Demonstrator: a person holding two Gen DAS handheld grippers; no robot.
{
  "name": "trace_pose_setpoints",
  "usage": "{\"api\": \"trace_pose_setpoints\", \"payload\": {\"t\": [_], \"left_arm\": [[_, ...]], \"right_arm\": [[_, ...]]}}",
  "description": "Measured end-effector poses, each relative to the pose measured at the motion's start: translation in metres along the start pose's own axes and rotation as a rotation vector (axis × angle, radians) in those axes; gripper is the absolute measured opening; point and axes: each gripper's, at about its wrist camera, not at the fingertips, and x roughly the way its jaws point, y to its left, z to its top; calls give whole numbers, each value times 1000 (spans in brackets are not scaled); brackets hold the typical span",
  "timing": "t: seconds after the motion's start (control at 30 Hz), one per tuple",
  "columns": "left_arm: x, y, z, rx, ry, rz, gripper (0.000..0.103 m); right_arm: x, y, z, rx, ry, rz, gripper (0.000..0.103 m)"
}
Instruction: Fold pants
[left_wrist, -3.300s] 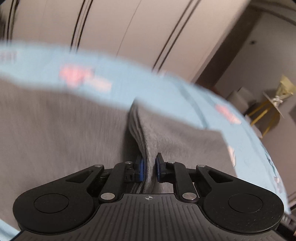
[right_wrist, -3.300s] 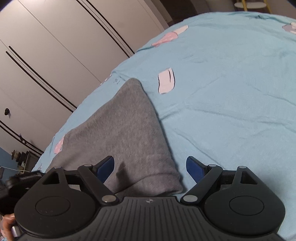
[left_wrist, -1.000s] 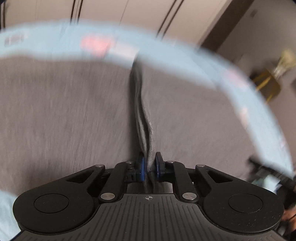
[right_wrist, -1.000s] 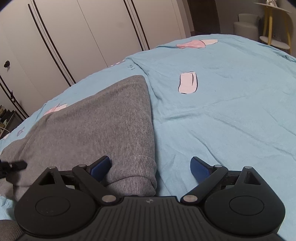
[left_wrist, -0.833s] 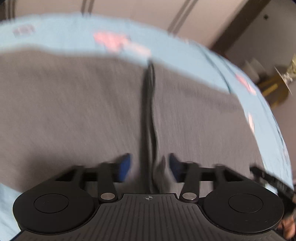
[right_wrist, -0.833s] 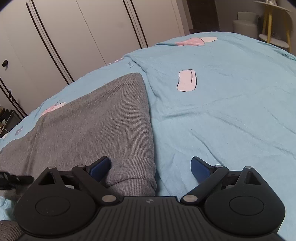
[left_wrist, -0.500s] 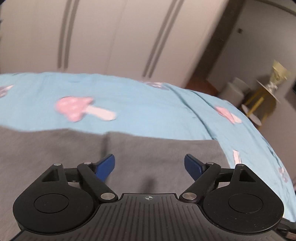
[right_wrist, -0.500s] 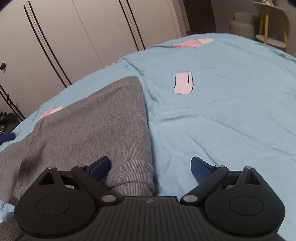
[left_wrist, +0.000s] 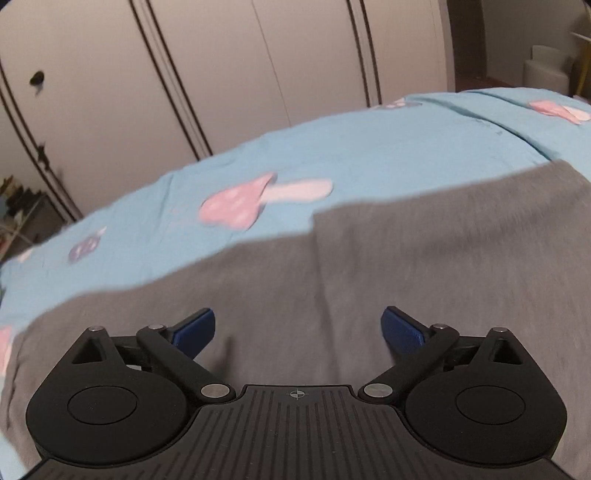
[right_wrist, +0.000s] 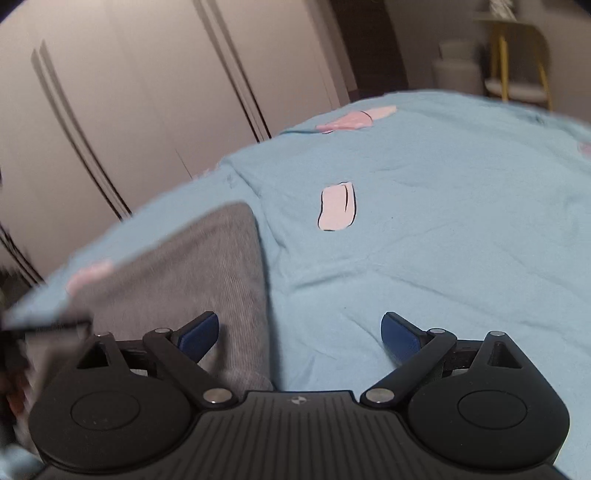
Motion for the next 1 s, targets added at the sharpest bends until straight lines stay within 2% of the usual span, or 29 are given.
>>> {"api": "trace_pose_setpoints", "payload": {"t": [0.1,0.17,0.23,0.27,0.37,0.47,0.53,0.63,0.7,0.73,0.8,0.83,0.87,0.9,0.93,0.97,1.0], "left_arm": [[-35,27,-23,-105,-4,-174,101],[-49,39,-34,-161,-10,-317,101],[-45,42,-40,-177,41,-439,101],[-38,42,-41,-184,89,-454,101],[-16,39,-46,-194,243,-451,101],[-20,29,-45,-130,243,-421,101],[-20,18,-43,-76,251,-390,102],[-22,13,-44,-50,253,-368,103],[-19,12,-43,-54,256,-372,103],[-19,12,-43,-58,256,-372,103],[-17,13,-45,-62,255,-372,103],[-16,13,-44,-66,256,-372,103],[-15,13,-44,-70,259,-372,103],[-14,13,-44,-73,260,-372,103],[-13,14,-44,-76,260,-374,103],[-14,15,-45,-81,259,-379,103],[-15,17,-45,-94,257,-383,103]], "right_arm": [[-12,-22,-1,196,46,123,95],[-23,-31,-7,295,78,146,95],[-33,-33,-14,367,106,201,95],[-37,-31,-19,385,125,233,95],[-43,-11,-32,384,174,345,95],[-32,9,-40,399,204,414,95],[-25,15,-36,400,163,400,95],[-9,10,-31,439,130,358,95],[-3,2,-28,451,88,291,92],[-4,-5,-27,448,63,253,79],[2,-24,-32,556,93,231,63],[2,-30,-36,598,89,219,51],[1,-31,-37,598,89,222,51],[-1,-27,-36,567,90,222,53],[-4,-19,-35,520,92,234,70],[-4,-9,-33,463,90,264,91],[-4,-1,-31,417,82,281,94]]}}
